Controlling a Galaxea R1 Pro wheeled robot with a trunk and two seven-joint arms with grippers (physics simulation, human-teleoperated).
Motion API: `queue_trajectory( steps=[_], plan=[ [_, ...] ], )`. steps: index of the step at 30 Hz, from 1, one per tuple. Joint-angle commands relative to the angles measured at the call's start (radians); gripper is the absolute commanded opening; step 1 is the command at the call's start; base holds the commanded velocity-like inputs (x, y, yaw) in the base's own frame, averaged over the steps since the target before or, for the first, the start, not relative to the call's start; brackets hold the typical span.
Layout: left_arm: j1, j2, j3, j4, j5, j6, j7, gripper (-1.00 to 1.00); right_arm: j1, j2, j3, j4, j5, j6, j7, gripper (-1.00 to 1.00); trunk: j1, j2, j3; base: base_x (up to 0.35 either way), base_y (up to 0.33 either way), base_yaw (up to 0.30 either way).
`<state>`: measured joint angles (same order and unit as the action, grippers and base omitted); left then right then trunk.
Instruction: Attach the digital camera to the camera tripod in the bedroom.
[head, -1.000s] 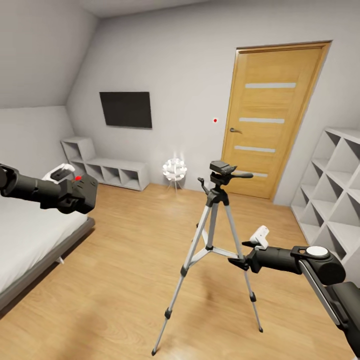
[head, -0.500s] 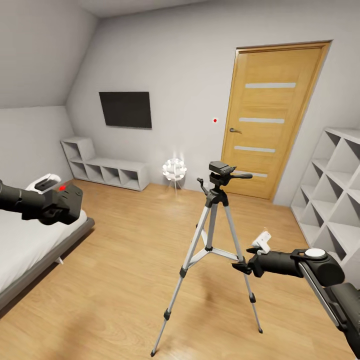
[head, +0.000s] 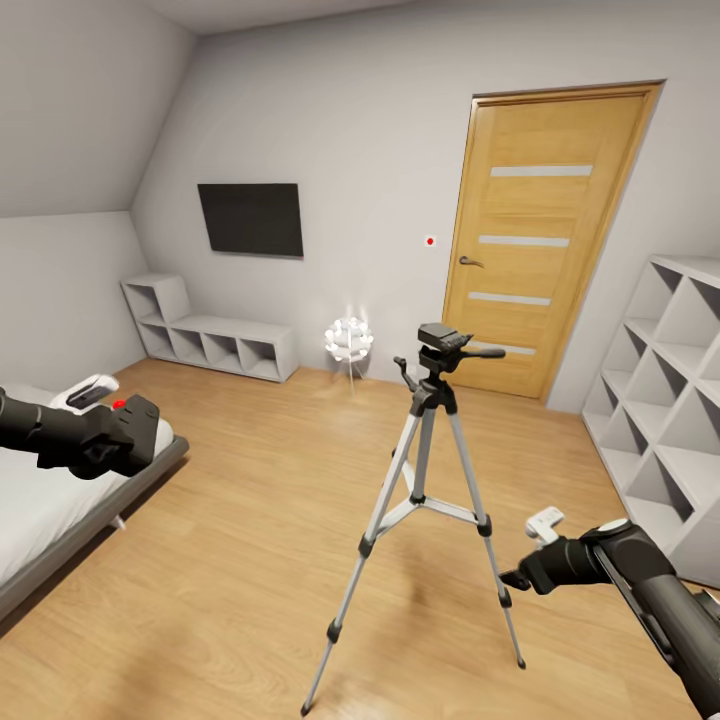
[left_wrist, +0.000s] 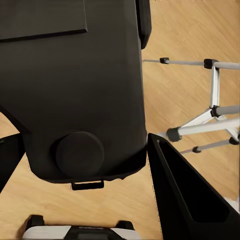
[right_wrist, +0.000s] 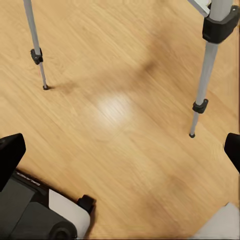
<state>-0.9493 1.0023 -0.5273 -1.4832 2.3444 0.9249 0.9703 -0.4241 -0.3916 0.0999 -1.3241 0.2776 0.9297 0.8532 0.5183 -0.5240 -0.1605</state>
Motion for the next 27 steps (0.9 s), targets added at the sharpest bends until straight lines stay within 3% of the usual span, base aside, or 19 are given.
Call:
queue_trajectory(
  steps=[1,10,17,27],
  plan=[
    [0.006,0.001,0.008,0.000,0.012,-0.001,0.008,-1.00,-0.001,0.000,0.001,0.005,0.017,0.003,0.010,1.00,0.001,-0.002,-0.002,0.145,-0.052,0.000],
    [0.048,0.001,0.072,0.001,0.012,0.000,0.008,-1.00,-0.001,0.000,0.001,0.024,0.045,0.008,0.011,1.00,0.001,-0.002,-0.002,0.245,-0.114,0.000],
    [0.054,0.001,0.082,0.001,0.012,0.000,0.007,-1.00,-0.001,0.000,0.001,0.029,0.050,0.009,0.011,1.00,0.001,-0.002,-0.002,0.259,-0.168,0.000],
    [0.055,0.000,0.087,0.001,0.012,0.001,0.006,-1.00,-0.001,0.001,0.001,0.027,0.051,0.016,0.008,1.00,0.001,-0.002,-0.002,0.061,-0.120,0.000]
  ],
)
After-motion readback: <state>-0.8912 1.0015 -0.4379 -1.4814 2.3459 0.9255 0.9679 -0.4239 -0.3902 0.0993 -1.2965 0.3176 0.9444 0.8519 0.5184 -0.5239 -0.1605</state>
